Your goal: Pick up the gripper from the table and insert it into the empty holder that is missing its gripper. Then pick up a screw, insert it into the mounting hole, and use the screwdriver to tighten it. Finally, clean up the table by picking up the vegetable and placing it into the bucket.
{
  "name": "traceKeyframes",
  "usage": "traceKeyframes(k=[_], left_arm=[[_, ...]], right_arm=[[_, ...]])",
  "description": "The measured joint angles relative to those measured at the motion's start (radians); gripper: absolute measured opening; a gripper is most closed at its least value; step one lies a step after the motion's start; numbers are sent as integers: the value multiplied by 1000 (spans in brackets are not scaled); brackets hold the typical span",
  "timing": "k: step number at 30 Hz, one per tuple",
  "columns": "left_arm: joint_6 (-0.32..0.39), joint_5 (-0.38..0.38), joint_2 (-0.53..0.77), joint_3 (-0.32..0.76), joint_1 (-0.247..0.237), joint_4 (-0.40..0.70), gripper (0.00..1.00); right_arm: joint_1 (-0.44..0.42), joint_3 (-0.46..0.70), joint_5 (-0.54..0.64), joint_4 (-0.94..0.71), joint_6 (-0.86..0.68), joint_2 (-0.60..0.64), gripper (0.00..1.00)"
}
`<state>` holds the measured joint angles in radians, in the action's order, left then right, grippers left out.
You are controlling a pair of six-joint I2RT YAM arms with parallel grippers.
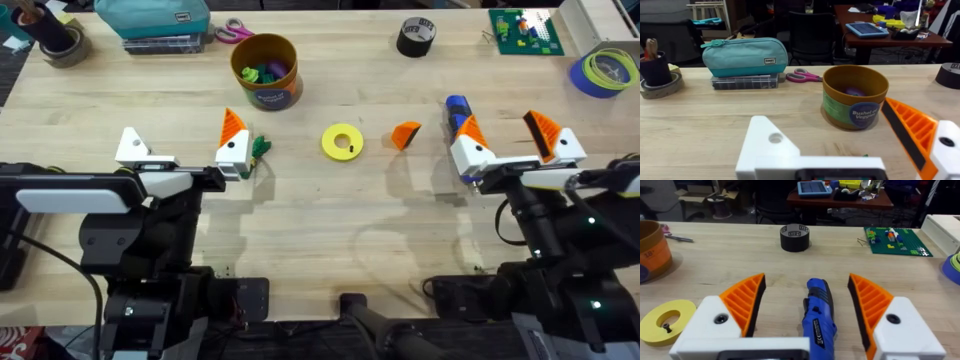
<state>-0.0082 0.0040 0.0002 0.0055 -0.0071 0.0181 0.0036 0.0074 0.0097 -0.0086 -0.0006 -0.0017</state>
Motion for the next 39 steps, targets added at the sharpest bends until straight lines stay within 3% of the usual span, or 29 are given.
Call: traceKeyframes(k=[13, 19, 27, 33, 39], left_arm=[[0, 0, 0, 17, 0, -8, 986], [0, 0, 8, 185, 0, 69, 985], [0, 0, 228, 535, 0, 378, 986], [0, 3, 475, 818, 0, 652, 986], [0, 3, 712, 1026, 0, 863, 985]], right_arm=[[0, 10, 0, 56, 0, 0, 997], [0, 165, 0, 10, 1, 2, 997], [0, 537, -2, -334, 9, 102, 996], [0, 804, -5, -652, 12, 316, 996], [0, 1004, -8, -883, 13, 571, 996]])
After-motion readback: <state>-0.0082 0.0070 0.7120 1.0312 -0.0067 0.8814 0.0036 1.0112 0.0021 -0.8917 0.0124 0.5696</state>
